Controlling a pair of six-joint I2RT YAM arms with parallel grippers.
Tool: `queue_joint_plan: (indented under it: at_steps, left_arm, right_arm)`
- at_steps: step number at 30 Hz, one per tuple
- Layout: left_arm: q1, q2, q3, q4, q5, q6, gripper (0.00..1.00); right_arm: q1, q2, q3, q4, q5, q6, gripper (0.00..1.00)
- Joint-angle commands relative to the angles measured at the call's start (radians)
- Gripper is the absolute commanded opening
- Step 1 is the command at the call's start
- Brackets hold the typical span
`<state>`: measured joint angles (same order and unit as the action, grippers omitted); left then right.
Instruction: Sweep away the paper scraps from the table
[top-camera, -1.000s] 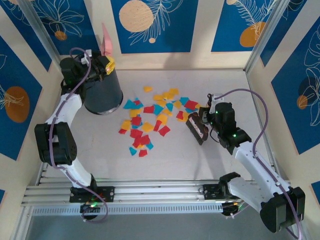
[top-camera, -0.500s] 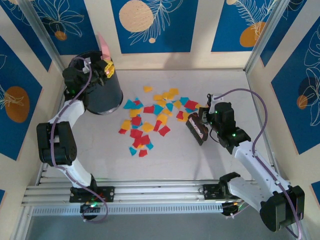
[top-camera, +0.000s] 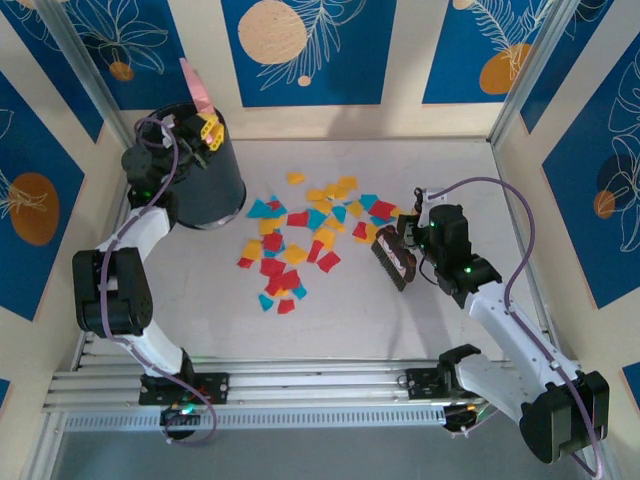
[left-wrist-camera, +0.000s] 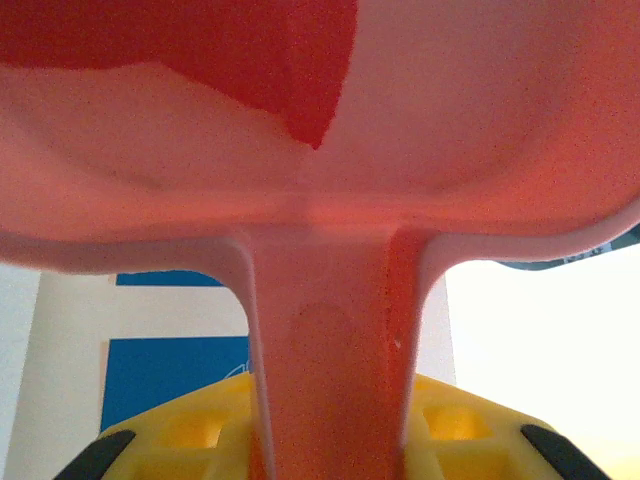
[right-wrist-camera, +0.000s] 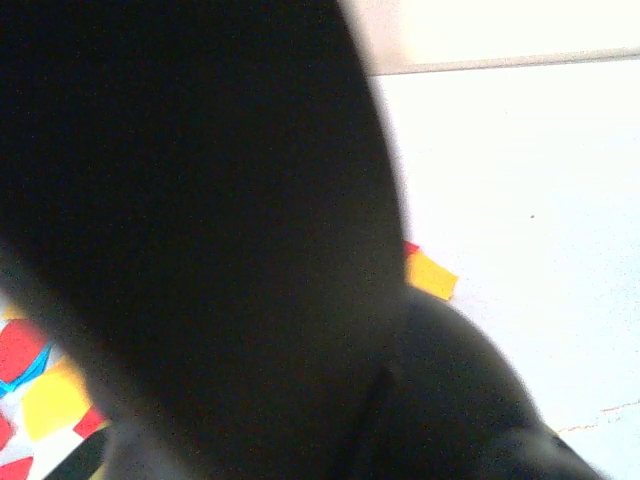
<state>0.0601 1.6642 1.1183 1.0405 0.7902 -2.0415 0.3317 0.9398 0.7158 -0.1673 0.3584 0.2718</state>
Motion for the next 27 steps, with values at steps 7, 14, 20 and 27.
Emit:
queue_joint_plan:
  at_steps: [7, 14, 20, 27]
  left_arm:
    - [-0.059, 0.003, -0.038, 0.322, -0.12, -0.246, 0.0]
    - [-0.065, 0.002, -0.074, 0.311, -0.147, -0.233, 0.0]
    - [-0.063, -0.025, -0.007, 0.154, -0.047, -0.066, 0.0]
    - [-0.077, -0.124, 0.088, -0.375, 0.08, 0.439, 0.0]
  right_arm:
    - [-0.003, -0.01, -0.004, 0.031, 0.004, 0.011, 0.0]
    - [-0.003, -0.013, -0.002, 0.021, 0.007, 0.006, 0.0]
    - [-0.003, -0.018, 0.002, 0.031, -0.028, 0.027, 0.0]
    - [0.003, 0.007, 0.022, 0.077, -0.156, 0.102, 0.0]
